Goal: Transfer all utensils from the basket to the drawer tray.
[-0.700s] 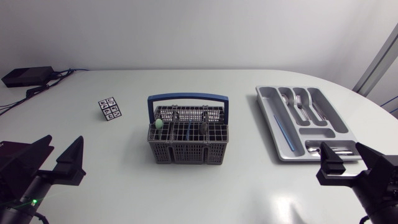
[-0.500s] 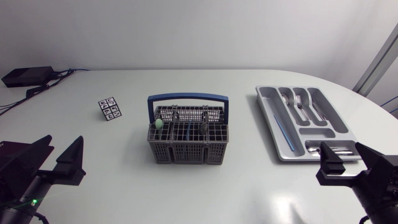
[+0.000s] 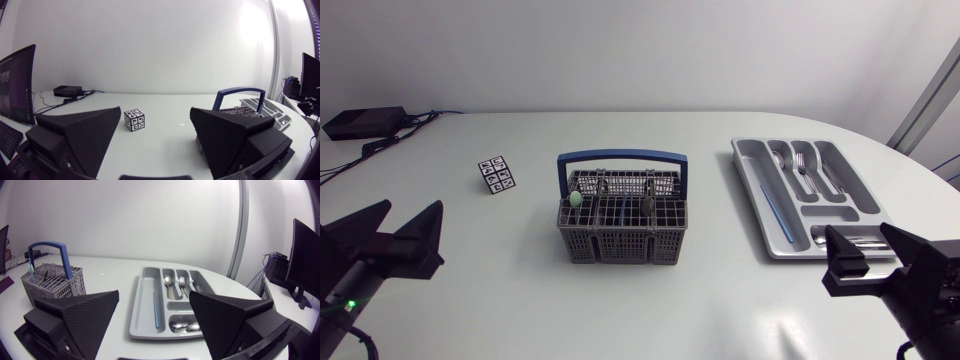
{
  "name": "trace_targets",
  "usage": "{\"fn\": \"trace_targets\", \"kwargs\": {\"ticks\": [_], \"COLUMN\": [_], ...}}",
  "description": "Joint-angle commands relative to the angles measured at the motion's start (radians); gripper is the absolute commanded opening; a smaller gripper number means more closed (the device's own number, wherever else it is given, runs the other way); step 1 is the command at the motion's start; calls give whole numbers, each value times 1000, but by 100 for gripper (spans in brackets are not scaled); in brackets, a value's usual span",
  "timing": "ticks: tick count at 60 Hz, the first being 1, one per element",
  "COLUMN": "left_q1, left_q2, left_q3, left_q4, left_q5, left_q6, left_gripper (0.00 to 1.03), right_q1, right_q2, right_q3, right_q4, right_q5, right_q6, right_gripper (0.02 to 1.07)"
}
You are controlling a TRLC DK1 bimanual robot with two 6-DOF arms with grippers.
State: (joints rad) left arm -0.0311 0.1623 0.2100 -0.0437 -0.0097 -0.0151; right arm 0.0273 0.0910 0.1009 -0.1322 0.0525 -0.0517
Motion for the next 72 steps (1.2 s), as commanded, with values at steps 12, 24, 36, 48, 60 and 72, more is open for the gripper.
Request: {"fn": "trace_targets", "kwargs": {"ticks": [12,24,36,48,60,72], "left_q1": [-119,-415,-527,-590,-618,-592], "left_q2": [322,625,822,993,1143,1197], "left_q3": [223,494,606,687,710,646], "left_q4": [-51,-309,-351,-309,-205,-38], "left_q5": [-42,-101,-45,43,117,191], "left_q6": [-26,7,175,196,214,231], "left_gripper": [95,93,95,93,84,72], "right_q1": [59,109,178,169,161,168], "right_q2": [273,498,694,829,918,958], "right_q3": [145,275,415,523,568,569], "right_q4": [36,-35,-170,-307,-308,-296], "right_q5": [3,4,-45,-241,-315,-315], "right_q6": [23,41,-34,-201,-203,-204], "right_gripper": [102,102,102,102,102,102]}}
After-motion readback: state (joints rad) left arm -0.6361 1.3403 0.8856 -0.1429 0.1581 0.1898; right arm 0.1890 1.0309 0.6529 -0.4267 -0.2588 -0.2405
